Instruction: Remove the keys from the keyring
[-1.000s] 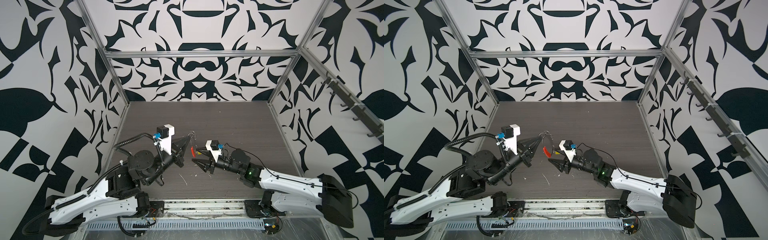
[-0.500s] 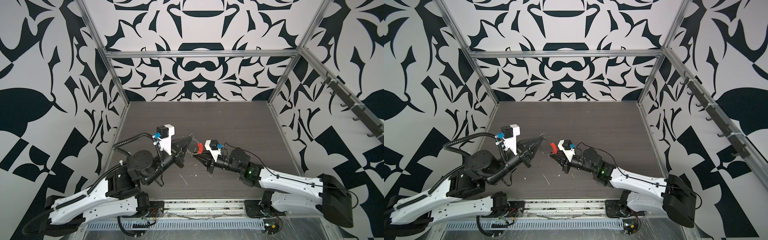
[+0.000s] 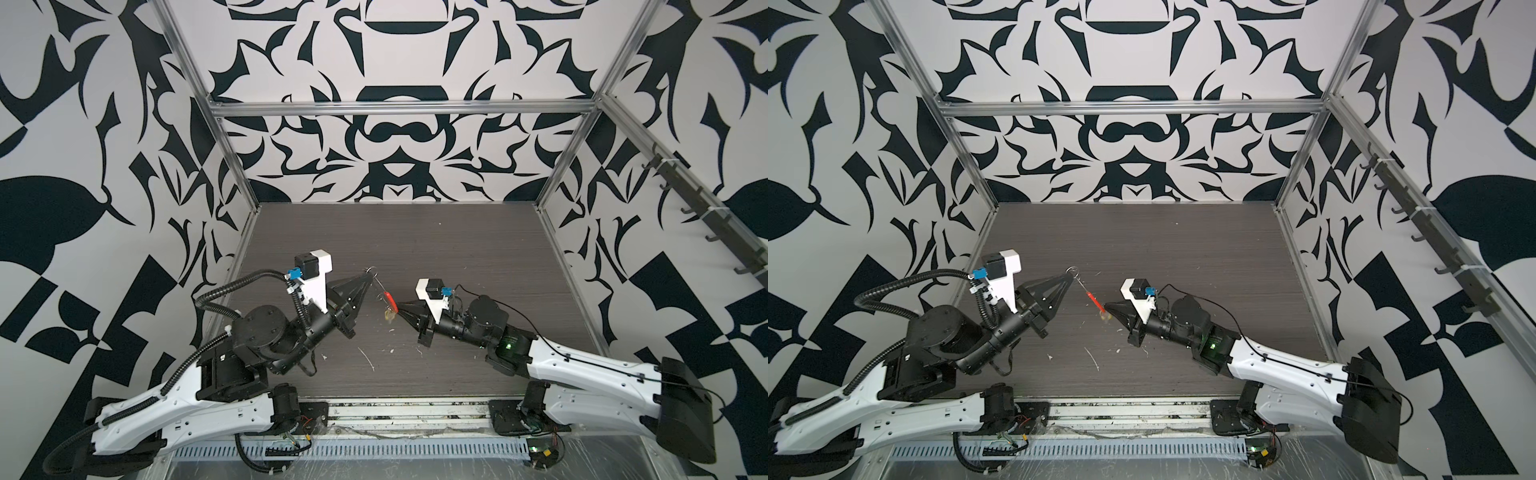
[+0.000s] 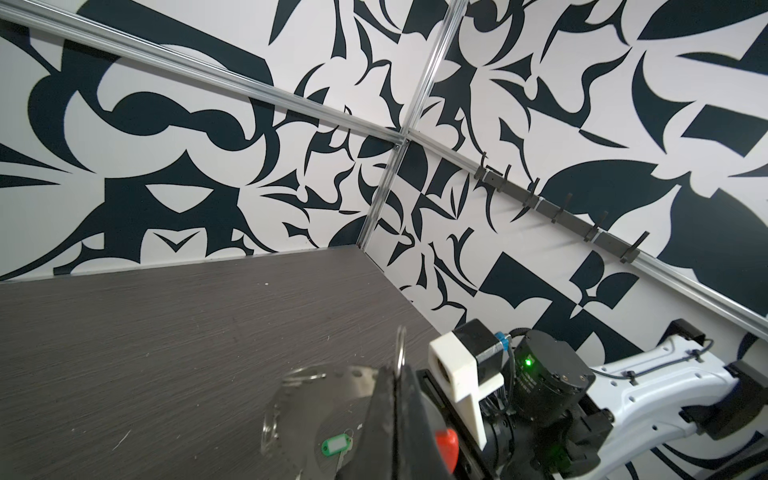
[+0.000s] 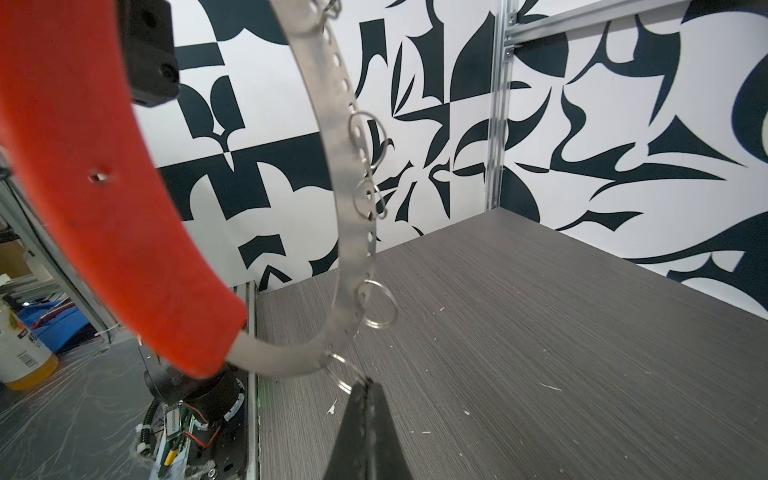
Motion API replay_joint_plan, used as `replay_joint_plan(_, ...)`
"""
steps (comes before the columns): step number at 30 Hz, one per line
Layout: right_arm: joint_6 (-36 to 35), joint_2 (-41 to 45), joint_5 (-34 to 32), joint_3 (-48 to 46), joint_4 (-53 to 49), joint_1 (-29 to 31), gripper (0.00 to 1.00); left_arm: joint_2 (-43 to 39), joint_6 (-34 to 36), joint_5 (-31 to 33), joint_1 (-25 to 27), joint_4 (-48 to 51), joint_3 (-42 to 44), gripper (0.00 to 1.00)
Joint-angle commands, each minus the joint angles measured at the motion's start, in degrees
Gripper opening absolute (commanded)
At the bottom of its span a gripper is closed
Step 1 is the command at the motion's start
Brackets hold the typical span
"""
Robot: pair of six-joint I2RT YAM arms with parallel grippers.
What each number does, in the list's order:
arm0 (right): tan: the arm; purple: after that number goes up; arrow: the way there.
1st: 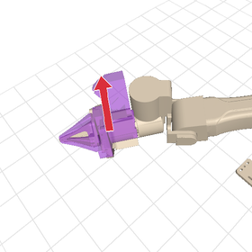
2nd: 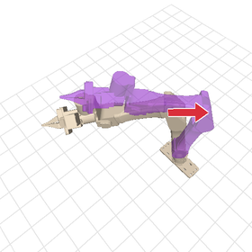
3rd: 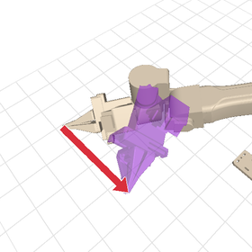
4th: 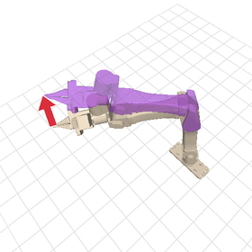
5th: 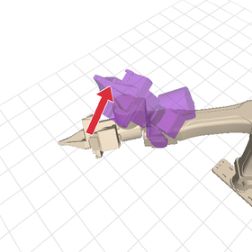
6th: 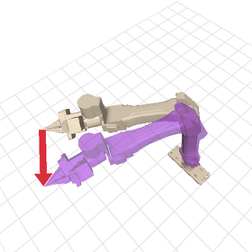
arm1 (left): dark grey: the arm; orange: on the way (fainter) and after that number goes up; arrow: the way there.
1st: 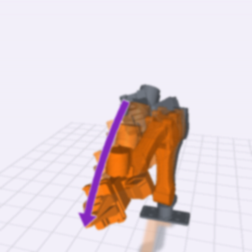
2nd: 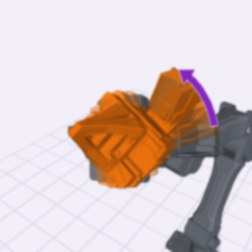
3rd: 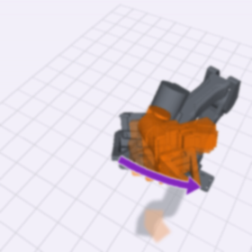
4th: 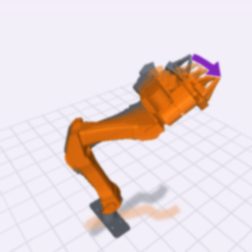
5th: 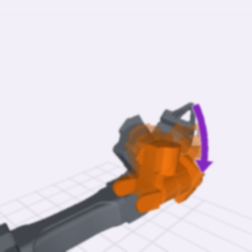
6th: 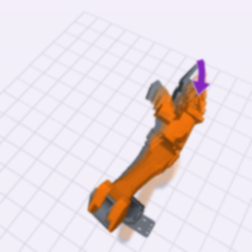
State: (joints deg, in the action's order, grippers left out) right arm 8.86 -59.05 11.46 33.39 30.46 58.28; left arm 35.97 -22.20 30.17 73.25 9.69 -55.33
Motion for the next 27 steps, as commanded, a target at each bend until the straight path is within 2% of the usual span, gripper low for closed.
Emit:
replay_joint_plan(1, -0.46, 3.12, -3.54, 2.38, -5.11, 0.30, 0.00, -2.53, -1.40, 0.06, 0.05, 1.39, 1.75, 0.00)
replay_joint_plan(9, -1.13, 8.24, -6.09, 5.40, -15.30, 0.39, 0.00, -5.55, -3.07, 0.81, 0.05, 5.32, 6.14, 0.00)
replay_joint_plan(17, -1.28, 10.96, -6.64, 7.46, -20.33, 0.34, 0.00, -7.66, -3.21, -1.92, 0.09, 5.59, 9.97, 0.00)
replay_joint_plan(27, -1.22, 12.91, -9.32, 7.60, -22.46, 0.34, 0.00, -7.32, -1.73, -2.82, 0.13, 9.74, 5.57, 0.00)
